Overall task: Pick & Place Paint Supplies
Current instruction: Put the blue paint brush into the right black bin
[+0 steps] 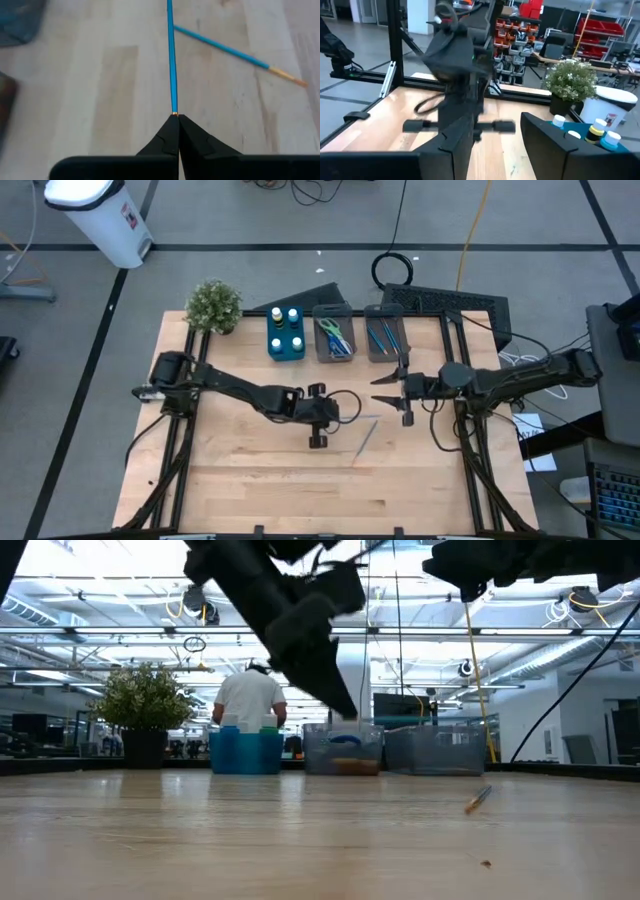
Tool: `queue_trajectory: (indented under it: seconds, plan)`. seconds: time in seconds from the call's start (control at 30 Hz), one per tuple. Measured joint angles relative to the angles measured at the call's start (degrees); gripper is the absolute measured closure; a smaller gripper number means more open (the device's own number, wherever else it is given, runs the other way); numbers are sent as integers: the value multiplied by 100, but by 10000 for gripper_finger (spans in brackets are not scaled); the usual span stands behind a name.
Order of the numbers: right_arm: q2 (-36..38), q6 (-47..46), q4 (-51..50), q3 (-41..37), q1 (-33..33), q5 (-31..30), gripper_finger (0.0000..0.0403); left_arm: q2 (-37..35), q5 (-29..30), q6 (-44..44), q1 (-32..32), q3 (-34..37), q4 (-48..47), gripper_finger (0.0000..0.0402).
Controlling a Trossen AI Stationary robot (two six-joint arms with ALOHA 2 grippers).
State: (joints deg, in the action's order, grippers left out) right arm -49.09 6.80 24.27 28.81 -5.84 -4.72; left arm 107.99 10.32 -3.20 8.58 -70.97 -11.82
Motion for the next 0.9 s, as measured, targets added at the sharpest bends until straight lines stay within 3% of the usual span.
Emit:
queue_trajectory:
  seconds: [0.17, 0.53, 0.73, 0.9]
  plan:
    - [149, -10, -374, -1, 10, -73, 248, -579, 134, 166, 0, 0, 43, 401]
    - [967, -362, -1981, 4, 10, -1177, 248, -1888, -189, 655, 21, 390, 209, 401]
    - [823, -824, -2151, -172, 10, -1155, 248, -1696, -132, 64, -168, 887, 657, 393]
    - [576, -389, -1354, -444, 21, -1160, 248, -1113, -414, -793, -146, 1164, 1279, 364]
